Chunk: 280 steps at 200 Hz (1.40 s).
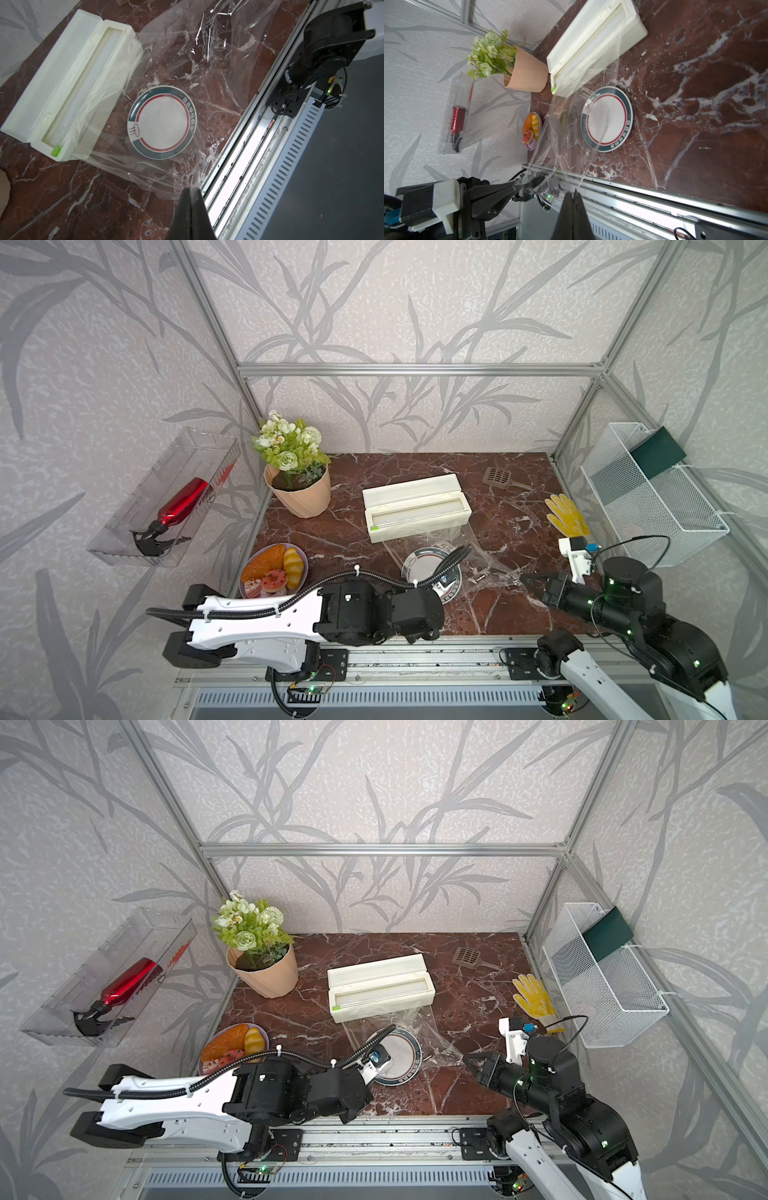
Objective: Wrap the plate with plastic wrap
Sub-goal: Cover the plate with plastic wrap.
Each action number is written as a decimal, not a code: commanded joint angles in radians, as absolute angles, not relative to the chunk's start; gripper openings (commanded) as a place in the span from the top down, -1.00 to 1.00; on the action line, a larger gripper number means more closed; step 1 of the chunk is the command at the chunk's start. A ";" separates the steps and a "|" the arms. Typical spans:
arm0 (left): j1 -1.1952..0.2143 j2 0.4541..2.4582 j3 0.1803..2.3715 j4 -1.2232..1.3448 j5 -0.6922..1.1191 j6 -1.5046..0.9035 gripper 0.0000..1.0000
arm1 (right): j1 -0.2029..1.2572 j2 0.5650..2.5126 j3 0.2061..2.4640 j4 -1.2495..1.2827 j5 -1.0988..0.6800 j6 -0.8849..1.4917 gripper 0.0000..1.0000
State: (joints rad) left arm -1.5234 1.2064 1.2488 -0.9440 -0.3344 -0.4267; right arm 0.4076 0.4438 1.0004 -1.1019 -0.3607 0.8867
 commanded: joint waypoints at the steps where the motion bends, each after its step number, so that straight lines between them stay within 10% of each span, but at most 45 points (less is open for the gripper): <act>1: -1.540 1.205 1.189 -0.891 -0.267 -0.522 1.00 | 0.413 0.416 0.946 -1.193 -0.382 0.860 1.00; 87: -1.557 1.258 0.999 -0.799 -0.088 -0.629 1.00 | 0.413 0.492 0.857 -1.424 -0.300 0.764 1.00; 176: -1.478 1.257 0.857 -0.722 -0.065 -0.713 1.00 | 0.806 0.751 0.697 -1.142 -0.025 1.035 1.00; 280: -1.317 1.393 0.775 -0.700 -0.030 -0.760 1.00 | 0.813 1.107 0.676 -0.895 0.163 1.010 1.00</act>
State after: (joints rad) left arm -1.3434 1.3701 0.7956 -0.6567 -0.0059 -0.7300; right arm 0.8120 1.0557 0.6807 -0.9298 0.0483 1.0203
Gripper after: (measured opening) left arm 0.048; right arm 0.044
